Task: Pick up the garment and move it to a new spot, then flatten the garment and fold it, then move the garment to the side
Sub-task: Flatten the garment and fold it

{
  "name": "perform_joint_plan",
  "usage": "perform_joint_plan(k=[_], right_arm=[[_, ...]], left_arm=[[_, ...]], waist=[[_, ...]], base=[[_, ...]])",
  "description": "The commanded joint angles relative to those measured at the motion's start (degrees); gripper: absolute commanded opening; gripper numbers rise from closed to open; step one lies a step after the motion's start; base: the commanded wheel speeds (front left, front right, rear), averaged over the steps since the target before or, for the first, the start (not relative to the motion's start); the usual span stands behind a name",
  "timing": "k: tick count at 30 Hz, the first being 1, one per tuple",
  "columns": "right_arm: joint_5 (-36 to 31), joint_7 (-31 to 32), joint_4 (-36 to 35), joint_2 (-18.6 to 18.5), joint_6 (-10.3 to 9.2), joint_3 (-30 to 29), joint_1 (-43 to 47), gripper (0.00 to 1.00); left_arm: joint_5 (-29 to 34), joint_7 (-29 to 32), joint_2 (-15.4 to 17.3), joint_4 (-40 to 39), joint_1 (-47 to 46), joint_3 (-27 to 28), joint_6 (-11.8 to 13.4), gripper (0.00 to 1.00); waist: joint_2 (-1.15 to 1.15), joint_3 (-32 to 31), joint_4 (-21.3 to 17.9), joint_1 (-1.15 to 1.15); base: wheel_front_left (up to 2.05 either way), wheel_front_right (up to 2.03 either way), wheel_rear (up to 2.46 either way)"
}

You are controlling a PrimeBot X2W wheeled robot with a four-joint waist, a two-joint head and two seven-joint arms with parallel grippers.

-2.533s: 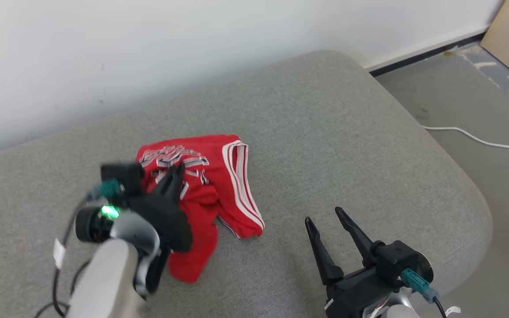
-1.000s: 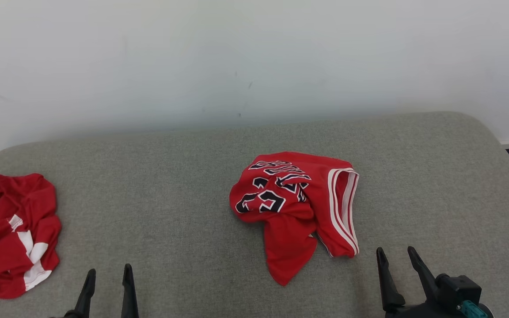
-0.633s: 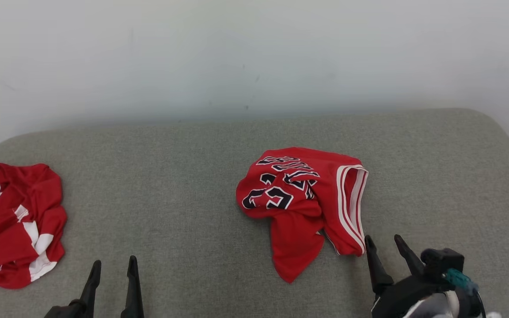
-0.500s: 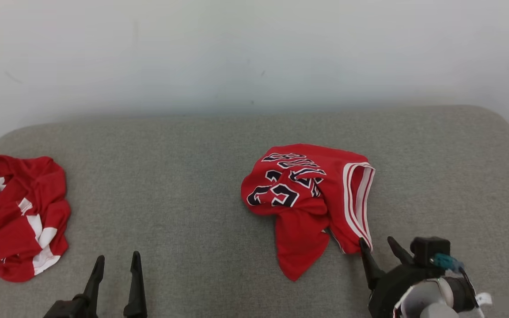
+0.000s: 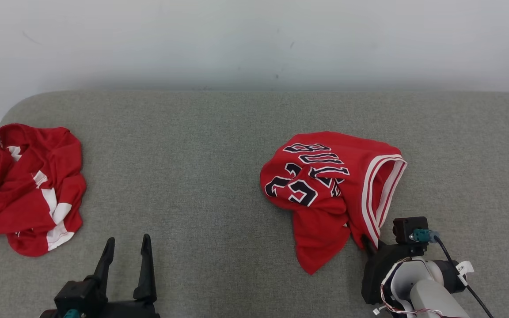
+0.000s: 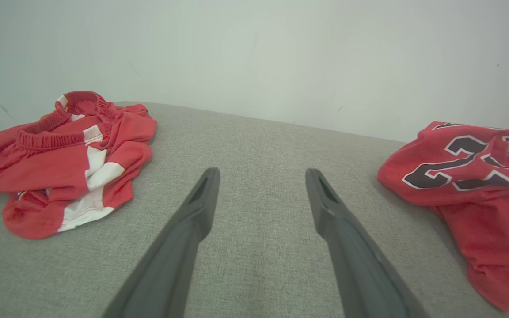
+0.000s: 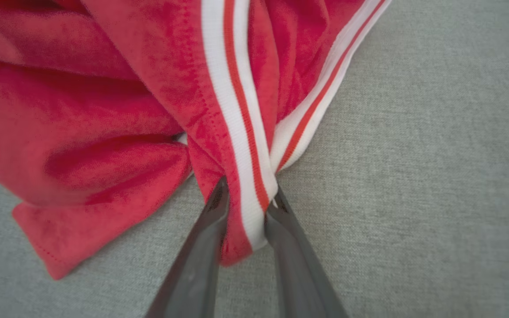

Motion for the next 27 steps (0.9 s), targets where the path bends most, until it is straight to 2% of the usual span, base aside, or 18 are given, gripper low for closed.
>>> perform_joint_plan(k=[1,8,15,21,27], right_arm=[[-0.3,-0.9,0.2,-0.1,-0.14,0.3,-0.4,0.0],[-0.9,-3.7,-2.2,-0.1,-0.14,1.7,-1.7,0.0],[1.2,-2.4,-8.5,-0.1,-0.14,5.8,-5.0,0.0],[5.8,0.5,-14.2,-0.1,-0.14,13.8,-12.4,0.0],[12.1,0.3,-15.9,-0.1,-0.14,21.7,-23.1,0.0]], left_arm=[[0.1,-0.1,0.0,0.2,-0.5,0.0,0.3,1.0],[0.3,-0.1,0.1,0.4,1.5,0.6,0.2,1.0],[0.3,-0.1,0.2,-0.1,3.1,0.4,0.5,1.0],[-0.4,-0.1,0.1,-1.0,3.2,-0.5,1.0,1.0],[-0.5,-0.1,0.0,-1.7,2.5,-1.8,1.4,1.0]], waist=[[0.0,-0.5,0.0,-0.01],[0.0,-3.2,-1.1,-0.01],[0.0,-4.6,-1.7,-0.01],[0.0,-3.9,-1.6,-0.01],[0.0,-2.9,-0.6,-0.01]], base=[[0.0,0.0,0.0],[0.0,0.0,0.0],[0.0,0.0,0.0],[0.0,0.0,0.0],[0.0,0.0,0.0]])
